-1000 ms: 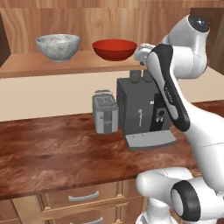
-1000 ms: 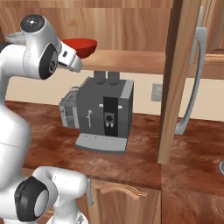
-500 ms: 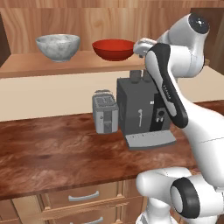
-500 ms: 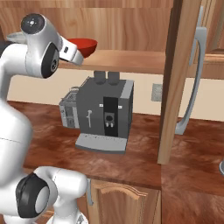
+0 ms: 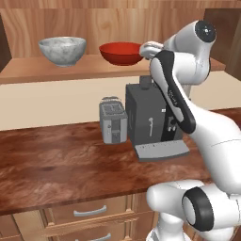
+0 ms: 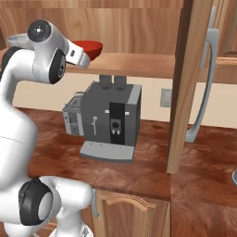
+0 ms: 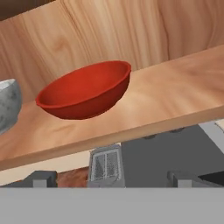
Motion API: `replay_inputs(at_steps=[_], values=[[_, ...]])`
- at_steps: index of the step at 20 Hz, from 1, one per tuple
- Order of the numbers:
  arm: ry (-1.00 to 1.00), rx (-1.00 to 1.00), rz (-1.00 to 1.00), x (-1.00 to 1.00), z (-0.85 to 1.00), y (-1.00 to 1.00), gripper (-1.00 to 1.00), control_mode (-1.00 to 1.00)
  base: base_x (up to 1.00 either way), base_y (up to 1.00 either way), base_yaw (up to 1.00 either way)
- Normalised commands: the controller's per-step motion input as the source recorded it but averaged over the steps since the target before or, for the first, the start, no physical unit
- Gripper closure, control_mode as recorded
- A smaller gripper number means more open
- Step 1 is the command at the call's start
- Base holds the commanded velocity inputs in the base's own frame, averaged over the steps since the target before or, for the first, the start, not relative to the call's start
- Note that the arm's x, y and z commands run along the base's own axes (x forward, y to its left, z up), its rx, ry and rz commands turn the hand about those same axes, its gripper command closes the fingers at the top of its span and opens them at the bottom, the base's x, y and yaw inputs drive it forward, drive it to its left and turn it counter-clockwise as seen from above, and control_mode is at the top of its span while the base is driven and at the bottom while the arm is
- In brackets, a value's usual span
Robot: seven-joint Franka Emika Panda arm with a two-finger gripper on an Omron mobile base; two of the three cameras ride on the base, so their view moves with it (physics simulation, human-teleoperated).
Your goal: Pick up the bowls from the cabinet and place each bowl in front of a stool on the dining counter.
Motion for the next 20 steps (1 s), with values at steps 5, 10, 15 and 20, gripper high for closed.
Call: replay_inputs(at_steps=[5,10,15,20], values=[[0.0,0.02,0.0,0.28,0.1,0.02,-1.0,-1.0,0.0,0.0,0.0],[0.01,0.04,0.0,0.34,0.07,0.05,-1.0,-1.0,0.0,0.0,0.0],[0.0,0.03,0.0,0.37,0.0,0.05,-1.0,-1.0,0.0,0.0,0.0],[0.0,0.0,-0.01,0.32,0.0,0.03,-1.0,-1.0,0.0,0.0,0.0]])
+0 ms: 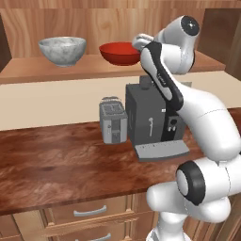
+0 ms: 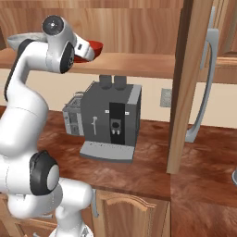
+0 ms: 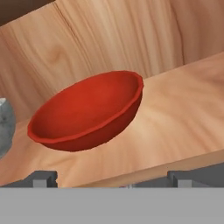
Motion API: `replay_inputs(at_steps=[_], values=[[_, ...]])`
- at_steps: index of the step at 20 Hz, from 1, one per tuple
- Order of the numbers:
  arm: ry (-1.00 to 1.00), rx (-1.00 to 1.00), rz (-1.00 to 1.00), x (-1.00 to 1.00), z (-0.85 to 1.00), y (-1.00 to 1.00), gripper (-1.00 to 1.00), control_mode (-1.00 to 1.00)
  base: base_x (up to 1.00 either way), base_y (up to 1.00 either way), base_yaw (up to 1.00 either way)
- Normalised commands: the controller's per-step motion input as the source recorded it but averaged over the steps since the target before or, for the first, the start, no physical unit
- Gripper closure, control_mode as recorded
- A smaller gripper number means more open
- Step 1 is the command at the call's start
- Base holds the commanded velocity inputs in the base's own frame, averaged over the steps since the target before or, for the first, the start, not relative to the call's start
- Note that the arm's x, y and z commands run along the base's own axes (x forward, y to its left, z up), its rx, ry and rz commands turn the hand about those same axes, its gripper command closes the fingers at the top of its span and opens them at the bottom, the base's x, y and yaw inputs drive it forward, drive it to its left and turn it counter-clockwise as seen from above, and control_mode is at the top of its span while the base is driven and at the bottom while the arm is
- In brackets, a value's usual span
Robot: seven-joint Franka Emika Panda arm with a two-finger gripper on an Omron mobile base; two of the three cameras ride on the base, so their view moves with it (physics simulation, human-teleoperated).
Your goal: Pick up the bowls from the cabinet and place each bowl in front of a stool on the dining counter.
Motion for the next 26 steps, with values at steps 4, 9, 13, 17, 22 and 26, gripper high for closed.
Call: replay_inputs(at_steps=[4,9,13,17,22,26], values=[[0.0,0.0,-0.02,0.21,-0.01,0.02,-1.0,-1.0,0.0,0.0,0.0],[0.0,0.0,0.0,0.4,-0.16,0.13,-1.0,-1.0,0.0,0.0,0.0],[0.02,0.0,0.0,0.36,-0.16,0.12,-1.0,-1.0,0.0,0.0,0.0],[0.01,0.0,0.0,0.37,-0.06,0.09,-1.0,-1.0,0.0,0.0,0.0],[0.02,0.0,0.0,0.4,0.0,0.06,-1.0,-1.0,0.0,0.0,0.0],[0.03,0.0,0.0,0.38,0.0,0.05,-1.0,-1.0,0.0,0.0,0.0]])
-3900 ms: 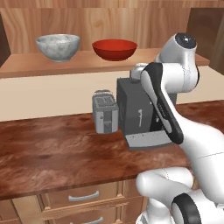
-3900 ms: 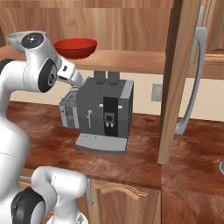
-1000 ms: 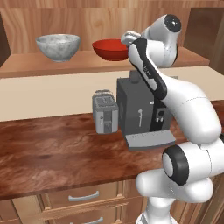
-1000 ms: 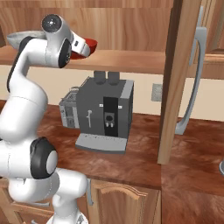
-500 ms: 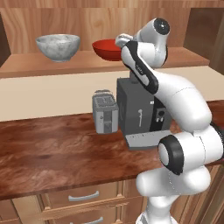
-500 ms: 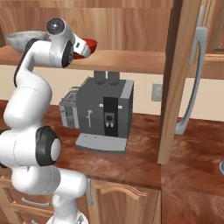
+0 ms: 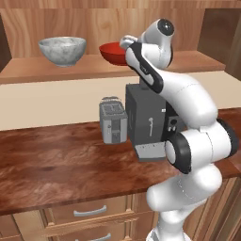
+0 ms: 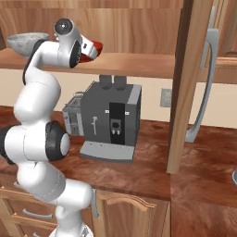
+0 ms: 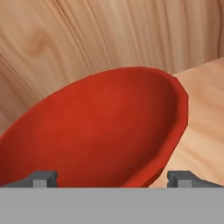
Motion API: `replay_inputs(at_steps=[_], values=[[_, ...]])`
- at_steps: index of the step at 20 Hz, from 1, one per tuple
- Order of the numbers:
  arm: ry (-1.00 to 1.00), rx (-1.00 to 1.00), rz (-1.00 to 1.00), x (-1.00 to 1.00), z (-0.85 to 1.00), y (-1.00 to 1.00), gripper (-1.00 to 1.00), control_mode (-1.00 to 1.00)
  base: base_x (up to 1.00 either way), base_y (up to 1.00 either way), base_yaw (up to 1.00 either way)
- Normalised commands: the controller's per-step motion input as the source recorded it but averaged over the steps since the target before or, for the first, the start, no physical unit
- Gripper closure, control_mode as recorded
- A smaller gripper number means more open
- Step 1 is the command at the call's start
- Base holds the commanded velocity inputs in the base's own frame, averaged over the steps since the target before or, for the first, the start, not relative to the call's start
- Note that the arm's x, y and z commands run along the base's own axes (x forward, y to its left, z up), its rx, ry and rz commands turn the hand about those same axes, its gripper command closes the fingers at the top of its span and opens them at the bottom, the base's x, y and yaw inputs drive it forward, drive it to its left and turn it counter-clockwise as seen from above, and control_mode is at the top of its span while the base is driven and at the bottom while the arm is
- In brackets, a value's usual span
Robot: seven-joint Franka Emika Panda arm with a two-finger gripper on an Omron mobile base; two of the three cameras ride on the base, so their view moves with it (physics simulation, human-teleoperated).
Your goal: Pick up the bowls from the cabinet and place each bowl in front of a stool on the dining counter.
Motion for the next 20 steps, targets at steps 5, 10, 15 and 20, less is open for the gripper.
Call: replay_inputs(at_steps=[5,10,15,20], values=[[0.01,0.0,0.0,0.33,-0.05,0.06,-1.0,-1.0,0.0,0.0,0.0],[0.01,0.0,0.0,0.16,-0.07,0.01,-1.0,-1.0,0.0,0.0,0.0],[0.01,0.0,-0.02,0.0,-0.13,0.0,-1.0,-1.0,0.0,0.0,0.0],[0.03,-0.02,-0.02,0.0,-0.21,0.0,-1.0,-1.0,0.0,0.0,0.0]])
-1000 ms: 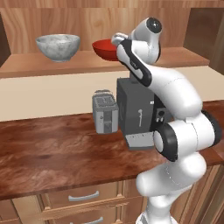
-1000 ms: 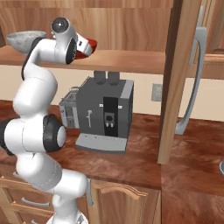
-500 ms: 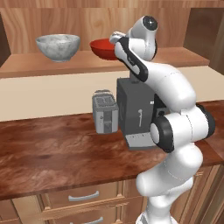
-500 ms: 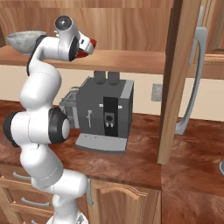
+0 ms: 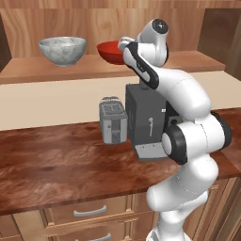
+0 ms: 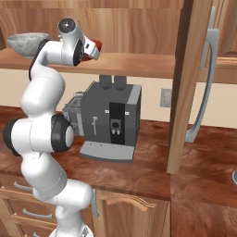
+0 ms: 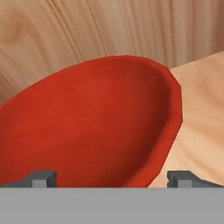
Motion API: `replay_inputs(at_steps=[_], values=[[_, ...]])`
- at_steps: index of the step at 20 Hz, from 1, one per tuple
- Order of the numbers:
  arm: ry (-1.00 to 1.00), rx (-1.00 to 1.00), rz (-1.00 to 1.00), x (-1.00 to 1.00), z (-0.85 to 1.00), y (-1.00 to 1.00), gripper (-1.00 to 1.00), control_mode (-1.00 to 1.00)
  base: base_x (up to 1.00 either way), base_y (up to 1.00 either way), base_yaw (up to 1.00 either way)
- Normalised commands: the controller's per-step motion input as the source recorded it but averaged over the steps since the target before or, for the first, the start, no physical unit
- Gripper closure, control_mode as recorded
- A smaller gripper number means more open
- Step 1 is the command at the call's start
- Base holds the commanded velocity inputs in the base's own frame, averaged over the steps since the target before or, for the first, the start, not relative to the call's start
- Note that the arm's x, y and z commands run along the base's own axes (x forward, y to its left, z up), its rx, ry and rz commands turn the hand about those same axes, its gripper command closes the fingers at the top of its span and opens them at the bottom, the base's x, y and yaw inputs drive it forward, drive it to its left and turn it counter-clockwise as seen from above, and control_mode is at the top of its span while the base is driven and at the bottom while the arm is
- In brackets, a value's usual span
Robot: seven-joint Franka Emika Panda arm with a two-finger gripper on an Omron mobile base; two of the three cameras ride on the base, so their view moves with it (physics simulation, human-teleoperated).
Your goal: Pick up the bowls from the cabinet and place each bowl in front of a stool on the dining counter.
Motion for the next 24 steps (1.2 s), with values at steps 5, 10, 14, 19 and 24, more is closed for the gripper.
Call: replay_inputs(at_steps=[5,10,14,19,24], values=[[0.07,-0.04,-0.03,0.0,-0.31,0.0,-1.0,-1.0,0.0,0.0,0.0],[0.12,-0.02,-0.05,0.03,-0.21,0.05,1.0,-1.0,0.0,0.0,0.0],[0.01,0.0,-0.02,0.07,-0.03,0.06,1.0,-1.0,0.0,0.0,0.0],[0.0,0.0,0.0,0.07,0.0,0.03,1.0,-1.0,0.0,0.0,0.0],[0.0,0.0,0.0,0.0,0.0,0.0,1.0,-1.0,0.0,0.0,0.0]])
